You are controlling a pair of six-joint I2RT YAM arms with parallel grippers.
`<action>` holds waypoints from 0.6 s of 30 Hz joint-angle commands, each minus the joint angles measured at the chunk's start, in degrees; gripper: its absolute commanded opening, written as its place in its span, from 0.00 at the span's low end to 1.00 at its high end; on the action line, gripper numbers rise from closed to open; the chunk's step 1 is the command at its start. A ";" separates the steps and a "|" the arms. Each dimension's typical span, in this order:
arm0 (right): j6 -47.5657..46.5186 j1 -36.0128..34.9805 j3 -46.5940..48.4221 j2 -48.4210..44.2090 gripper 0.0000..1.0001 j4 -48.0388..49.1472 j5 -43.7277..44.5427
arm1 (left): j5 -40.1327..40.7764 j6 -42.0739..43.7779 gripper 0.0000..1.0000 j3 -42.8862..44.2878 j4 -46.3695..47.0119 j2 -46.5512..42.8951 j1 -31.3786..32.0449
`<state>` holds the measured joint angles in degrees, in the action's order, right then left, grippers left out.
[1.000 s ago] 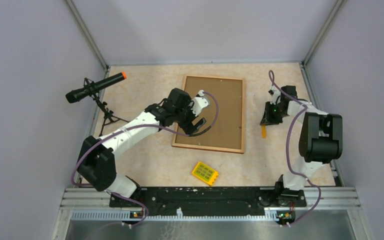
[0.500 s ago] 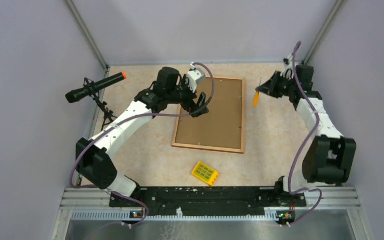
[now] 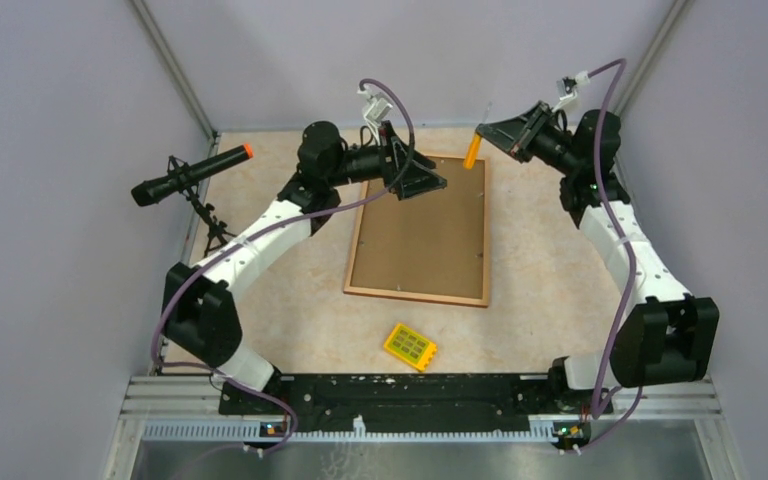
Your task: Take the photo out of the frame
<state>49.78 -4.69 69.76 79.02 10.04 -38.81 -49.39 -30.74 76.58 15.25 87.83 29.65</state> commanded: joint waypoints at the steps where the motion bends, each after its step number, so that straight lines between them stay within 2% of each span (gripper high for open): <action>1: 12.41 -3.02 -1.72 0.13 0.00 9.98 1.59 | -1.67 -22.93 0.99 -4.25 26.21 6.00 -0.12; 4: 14.11 -4.50 -1.75 0.61 0.00 11.40 2.32 | 0.60 -27.65 0.99 -4.52 31.54 8.84 -0.03; 9: 14.22 -6.04 -1.96 1.01 0.00 11.99 2.74 | 1.54 -29.53 0.99 -1.98 31.91 11.57 0.03; 14: 13.31 -7.62 -3.03 1.35 0.00 12.88 3.57 | -0.23 -31.35 0.87 -1.25 37.43 13.27 1.16; 18: 12.33 -8.28 -3.71 1.55 0.00 13.24 3.75 | -0.56 -33.77 0.87 -1.78 42.40 13.87 1.50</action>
<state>62.63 -11.92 66.48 80.07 19.64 -35.90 -48.82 -60.88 72.99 47.24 101.27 30.52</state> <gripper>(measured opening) 0.061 0.866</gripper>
